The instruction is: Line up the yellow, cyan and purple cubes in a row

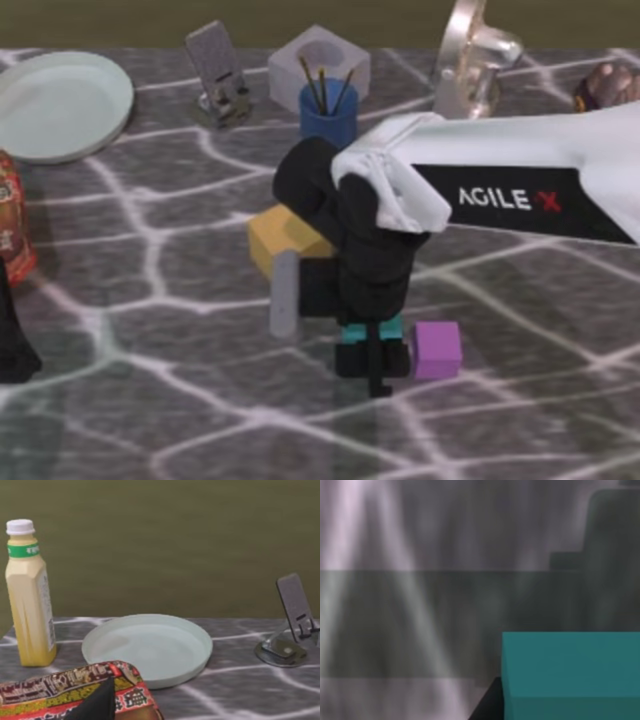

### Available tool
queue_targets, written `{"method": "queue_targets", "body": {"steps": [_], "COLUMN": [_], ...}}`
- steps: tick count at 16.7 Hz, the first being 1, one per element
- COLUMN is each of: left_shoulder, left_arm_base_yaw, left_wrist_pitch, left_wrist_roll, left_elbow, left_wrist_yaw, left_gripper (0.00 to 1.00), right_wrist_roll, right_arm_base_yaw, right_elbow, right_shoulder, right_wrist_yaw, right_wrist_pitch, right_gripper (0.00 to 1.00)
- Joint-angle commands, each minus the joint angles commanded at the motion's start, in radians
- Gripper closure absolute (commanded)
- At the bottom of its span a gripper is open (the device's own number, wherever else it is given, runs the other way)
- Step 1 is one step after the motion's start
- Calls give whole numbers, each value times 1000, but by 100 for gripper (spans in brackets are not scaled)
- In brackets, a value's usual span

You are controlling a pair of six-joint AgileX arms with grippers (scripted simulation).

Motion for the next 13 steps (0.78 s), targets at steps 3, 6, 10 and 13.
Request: {"method": "queue_targets", "body": {"steps": [3, 6, 10, 13], "left_shoulder": [0, 0, 0, 0], "left_arm_base_yaw": [0, 0, 0, 0], "left_wrist_pitch": [0, 0, 0, 0], "left_wrist_roll": [0, 0, 0, 0], "left_elbow": [0, 0, 0, 0], "left_wrist_yaw": [0, 0, 0, 0], "left_gripper": [0, 0, 0, 0], "right_wrist_roll": [0, 0, 0, 0], "right_arm_base_yaw": [0, 0, 0, 0], "right_elbow": [0, 0, 0, 0], "right_shoulder": [0, 0, 0, 0], "right_wrist_yaw": [0, 0, 0, 0], "right_wrist_pitch": [0, 0, 0, 0], "right_gripper": [55, 32, 2, 0]}}
